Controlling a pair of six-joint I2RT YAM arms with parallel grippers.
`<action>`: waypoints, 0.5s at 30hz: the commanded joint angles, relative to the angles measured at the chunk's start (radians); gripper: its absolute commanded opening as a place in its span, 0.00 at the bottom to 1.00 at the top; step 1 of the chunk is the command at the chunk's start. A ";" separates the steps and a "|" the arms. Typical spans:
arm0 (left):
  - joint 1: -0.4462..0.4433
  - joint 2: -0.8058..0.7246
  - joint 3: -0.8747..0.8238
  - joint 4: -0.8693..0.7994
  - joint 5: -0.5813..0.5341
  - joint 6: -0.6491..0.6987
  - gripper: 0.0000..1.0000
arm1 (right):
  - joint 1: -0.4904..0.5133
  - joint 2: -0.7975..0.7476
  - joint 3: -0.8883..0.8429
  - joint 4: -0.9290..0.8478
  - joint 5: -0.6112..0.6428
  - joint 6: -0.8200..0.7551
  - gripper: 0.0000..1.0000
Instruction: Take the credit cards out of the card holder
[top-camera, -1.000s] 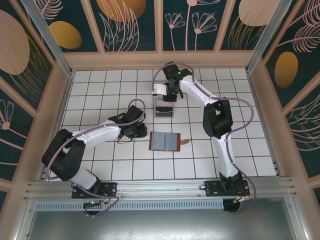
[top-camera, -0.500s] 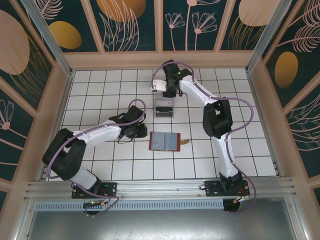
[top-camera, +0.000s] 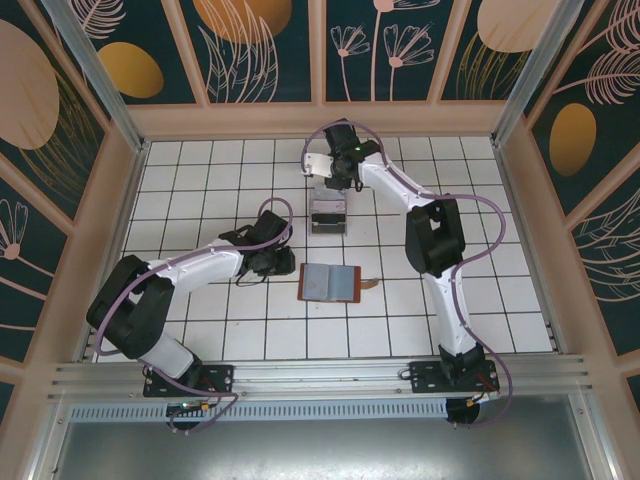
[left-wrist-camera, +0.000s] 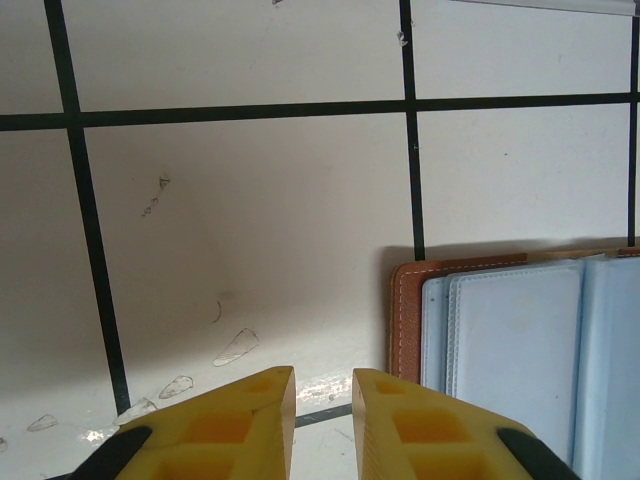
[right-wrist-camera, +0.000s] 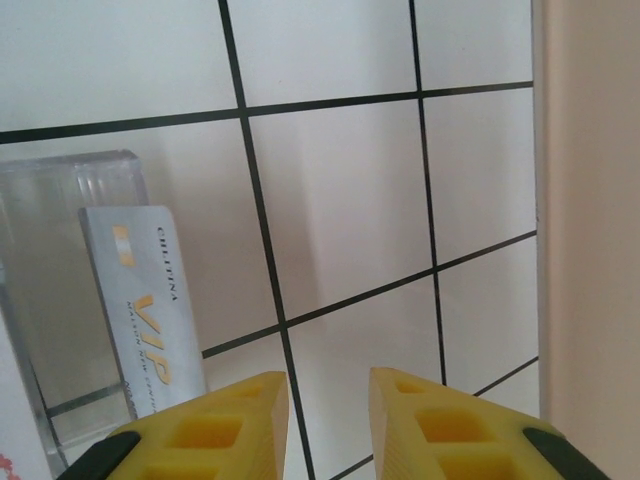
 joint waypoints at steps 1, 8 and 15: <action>0.007 0.007 0.015 -0.021 0.007 0.014 0.24 | 0.003 0.009 -0.022 0.016 -0.004 0.026 0.28; 0.007 -0.006 0.005 -0.018 0.006 0.007 0.24 | 0.001 0.007 -0.038 0.034 -0.012 0.040 0.29; 0.006 -0.021 -0.003 -0.015 0.005 0.006 0.25 | 0.003 0.014 -0.035 0.032 -0.034 0.052 0.29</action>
